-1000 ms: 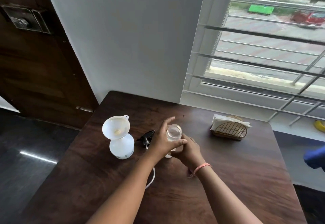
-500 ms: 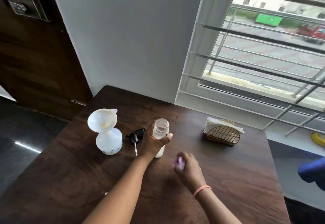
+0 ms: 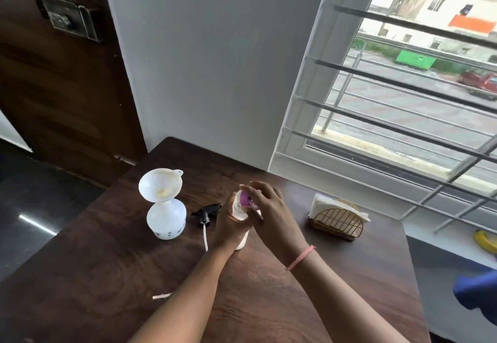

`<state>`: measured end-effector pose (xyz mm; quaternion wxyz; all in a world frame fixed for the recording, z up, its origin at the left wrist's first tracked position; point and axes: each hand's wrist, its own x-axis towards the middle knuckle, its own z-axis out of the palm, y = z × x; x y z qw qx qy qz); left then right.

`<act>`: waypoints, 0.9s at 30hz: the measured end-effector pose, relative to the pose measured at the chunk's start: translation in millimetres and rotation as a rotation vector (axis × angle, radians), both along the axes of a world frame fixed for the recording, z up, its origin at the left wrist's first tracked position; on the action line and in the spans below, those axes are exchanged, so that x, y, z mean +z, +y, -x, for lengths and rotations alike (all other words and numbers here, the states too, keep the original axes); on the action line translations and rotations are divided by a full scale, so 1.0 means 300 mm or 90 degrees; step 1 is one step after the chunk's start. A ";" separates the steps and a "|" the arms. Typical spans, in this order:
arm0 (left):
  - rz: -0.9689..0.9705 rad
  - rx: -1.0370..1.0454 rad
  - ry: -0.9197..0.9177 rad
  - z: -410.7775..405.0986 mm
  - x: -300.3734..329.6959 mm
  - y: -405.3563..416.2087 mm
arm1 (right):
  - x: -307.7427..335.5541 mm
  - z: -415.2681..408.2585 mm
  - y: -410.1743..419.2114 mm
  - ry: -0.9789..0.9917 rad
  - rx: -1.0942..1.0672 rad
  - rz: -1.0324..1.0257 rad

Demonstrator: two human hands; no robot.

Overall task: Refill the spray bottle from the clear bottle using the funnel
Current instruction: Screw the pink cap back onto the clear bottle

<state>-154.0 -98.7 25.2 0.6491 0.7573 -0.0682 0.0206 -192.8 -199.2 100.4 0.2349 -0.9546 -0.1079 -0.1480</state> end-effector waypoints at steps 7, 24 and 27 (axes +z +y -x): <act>0.006 -0.001 -0.003 0.004 0.019 -0.016 | 0.065 -0.053 0.019 0.074 -0.016 0.067; -0.010 0.020 0.018 0.006 0.011 -0.004 | 0.108 -0.069 -0.043 0.015 -0.098 0.054; -0.009 0.016 0.041 0.000 0.005 -0.006 | 0.091 -0.058 -0.024 0.064 -0.039 0.018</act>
